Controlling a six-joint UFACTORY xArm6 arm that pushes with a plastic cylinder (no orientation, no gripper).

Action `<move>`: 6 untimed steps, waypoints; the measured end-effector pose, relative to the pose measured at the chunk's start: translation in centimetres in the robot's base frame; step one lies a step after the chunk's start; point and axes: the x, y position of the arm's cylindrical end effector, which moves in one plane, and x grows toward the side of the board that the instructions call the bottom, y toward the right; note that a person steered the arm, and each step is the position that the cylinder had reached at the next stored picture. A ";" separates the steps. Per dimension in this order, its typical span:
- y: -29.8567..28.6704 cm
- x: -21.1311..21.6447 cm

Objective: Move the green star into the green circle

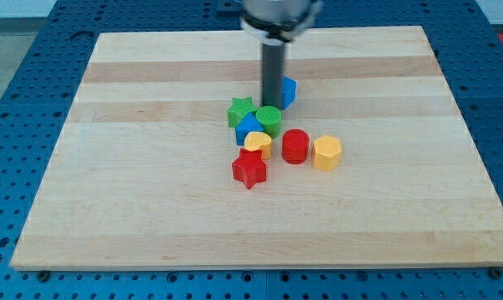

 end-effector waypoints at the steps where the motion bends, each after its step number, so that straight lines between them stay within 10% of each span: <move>1: -3.9 -3.9; 6: -7.9 0.5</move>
